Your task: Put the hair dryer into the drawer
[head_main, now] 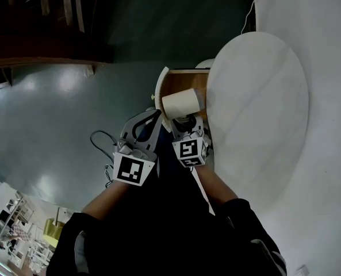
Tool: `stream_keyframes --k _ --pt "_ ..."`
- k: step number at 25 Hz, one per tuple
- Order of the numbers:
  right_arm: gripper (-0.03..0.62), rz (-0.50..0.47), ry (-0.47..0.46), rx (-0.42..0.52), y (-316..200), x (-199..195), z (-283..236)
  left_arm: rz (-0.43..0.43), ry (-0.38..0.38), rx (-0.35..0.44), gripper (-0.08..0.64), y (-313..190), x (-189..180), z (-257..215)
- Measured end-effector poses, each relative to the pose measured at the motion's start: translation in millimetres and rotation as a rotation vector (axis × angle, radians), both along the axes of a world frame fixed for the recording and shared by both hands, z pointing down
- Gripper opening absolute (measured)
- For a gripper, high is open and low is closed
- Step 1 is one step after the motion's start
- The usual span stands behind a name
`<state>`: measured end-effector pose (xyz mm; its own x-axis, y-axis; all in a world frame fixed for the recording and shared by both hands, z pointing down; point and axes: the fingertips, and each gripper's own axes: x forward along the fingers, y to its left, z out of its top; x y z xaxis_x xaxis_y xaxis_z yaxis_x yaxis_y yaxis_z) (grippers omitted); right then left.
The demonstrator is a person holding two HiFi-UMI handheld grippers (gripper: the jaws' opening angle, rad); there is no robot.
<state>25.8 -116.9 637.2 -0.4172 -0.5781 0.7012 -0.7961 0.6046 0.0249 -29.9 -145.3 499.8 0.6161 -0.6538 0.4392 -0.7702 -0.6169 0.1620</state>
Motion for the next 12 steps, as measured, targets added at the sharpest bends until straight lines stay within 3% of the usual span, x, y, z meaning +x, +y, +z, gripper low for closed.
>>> stream_keyframes --k 8,12 --pt "0.242 0.054 0.015 -0.118 4 11 40 0.030 -0.044 0.011 0.006 -4 10 36" --pt "0.242 0.095 0.028 -0.172 0 14 51 0.091 -0.098 0.020 0.006 -7 10 53"
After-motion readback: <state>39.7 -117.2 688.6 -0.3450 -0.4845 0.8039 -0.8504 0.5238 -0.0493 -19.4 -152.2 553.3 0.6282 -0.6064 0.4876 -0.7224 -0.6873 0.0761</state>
